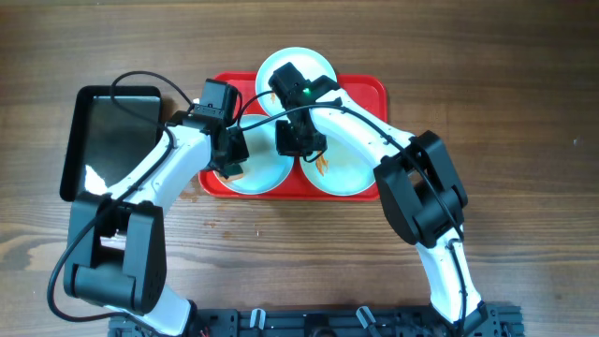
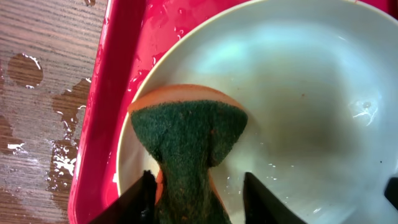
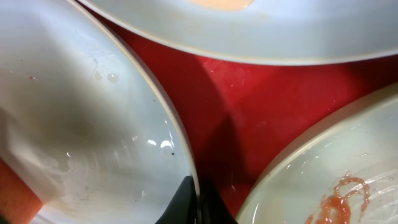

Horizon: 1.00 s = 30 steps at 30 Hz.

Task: Clean dirty plates on tray and stack at the side
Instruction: 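Scrub the left plate with the sponge in the left gripper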

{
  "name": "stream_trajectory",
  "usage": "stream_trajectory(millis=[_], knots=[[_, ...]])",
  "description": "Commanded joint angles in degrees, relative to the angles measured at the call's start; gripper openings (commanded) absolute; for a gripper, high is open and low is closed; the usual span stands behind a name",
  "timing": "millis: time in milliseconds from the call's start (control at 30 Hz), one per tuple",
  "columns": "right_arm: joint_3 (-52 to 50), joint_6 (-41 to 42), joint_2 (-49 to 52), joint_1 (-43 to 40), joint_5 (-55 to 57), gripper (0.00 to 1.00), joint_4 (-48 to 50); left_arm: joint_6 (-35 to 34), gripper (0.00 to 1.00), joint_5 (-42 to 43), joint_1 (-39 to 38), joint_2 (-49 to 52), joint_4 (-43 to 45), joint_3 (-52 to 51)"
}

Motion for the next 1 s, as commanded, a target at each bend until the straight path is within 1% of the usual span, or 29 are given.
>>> stream_trajectory(millis=[0, 67, 100, 133, 167, 200, 233, 300, 367, 467, 533, 700, 733, 833, 933, 967], knots=[[0.2, 0.0, -1.0, -0.2, 1.8, 0.04, -0.4, 0.1, 0.43, 0.3, 0.4, 0.1, 0.1, -1.4], [0.2, 0.0, -1.0, -0.2, 1.8, 0.04, -0.5, 0.2, 0.42, 0.2, 0.4, 0.1, 0.3, -2.4], [0.2, 0.0, -1.0, -0.2, 1.8, 0.04, -0.4, 0.2, 0.38, 0.2, 0.4, 0.1, 0.4, -2.4], [0.2, 0.0, -1.0, -0.2, 1.8, 0.04, -0.4, 1.1, 0.32, 0.3, 0.4, 0.1, 1.0, -2.4], [0.2, 0.0, -1.0, -0.2, 1.8, 0.04, -0.4, 1.4, 0.23, 0.3, 0.4, 0.1, 1.4, -2.4], [0.2, 0.0, -1.0, -0.2, 1.8, 0.04, -0.4, 1.4, 0.18, 0.3, 0.4, 0.1, 1.7, -2.4], [0.2, 0.0, -1.0, -0.2, 1.8, 0.04, -0.4, 1.4, 0.04, 0.3, 0.4, 0.1, 2.7, -2.3], [0.2, 0.0, -1.0, -0.2, 1.8, 0.04, -0.2, 1.4, 0.04, 1.2, 0.4, -0.2, 2.9, -1.8], [0.2, 0.0, -1.0, -0.2, 1.8, 0.04, -0.2, 1.4, 0.04, 7.6, 0.4, -1.8, 4.0, -1.2], [0.2, 0.0, -1.0, -0.2, 1.8, 0.04, -0.2, 1.4, 0.04, 14.3, 0.4, -1.5, 5.0, -1.5], [0.2, 0.1, -1.0, -0.2, 1.8, 0.04, -0.2, 0.0, 0.04, 14.6, 0.4, -0.5, 5.1, -1.6], [0.2, 0.1, -1.0, -0.2, 1.8, 0.04, -0.2, 0.0, 0.04, 14.2, 0.4, 3.2, 6.6, -1.6], [0.2, 0.1, -1.0, -0.2, 1.8, 0.04, -0.2, -0.1, 0.04, 11.4, 0.4, 4.3, 6.1, -1.6], [0.2, 0.0, -1.0, -0.2, 1.8, 0.04, -0.5, -0.1, 0.04, -3.7, 0.4, 7.5, 3.1, -1.6], [0.2, 0.0, -1.0, -0.2, 1.8, 0.04, -0.5, -0.2, 0.04, -13.7, 0.6, 9.4, 0.7, -1.6], [0.2, 0.0, -1.0, -0.2, 1.8, 0.04, -0.5, -0.2, 0.04, -15.3, 0.9, 9.3, 0.5, -1.5]])
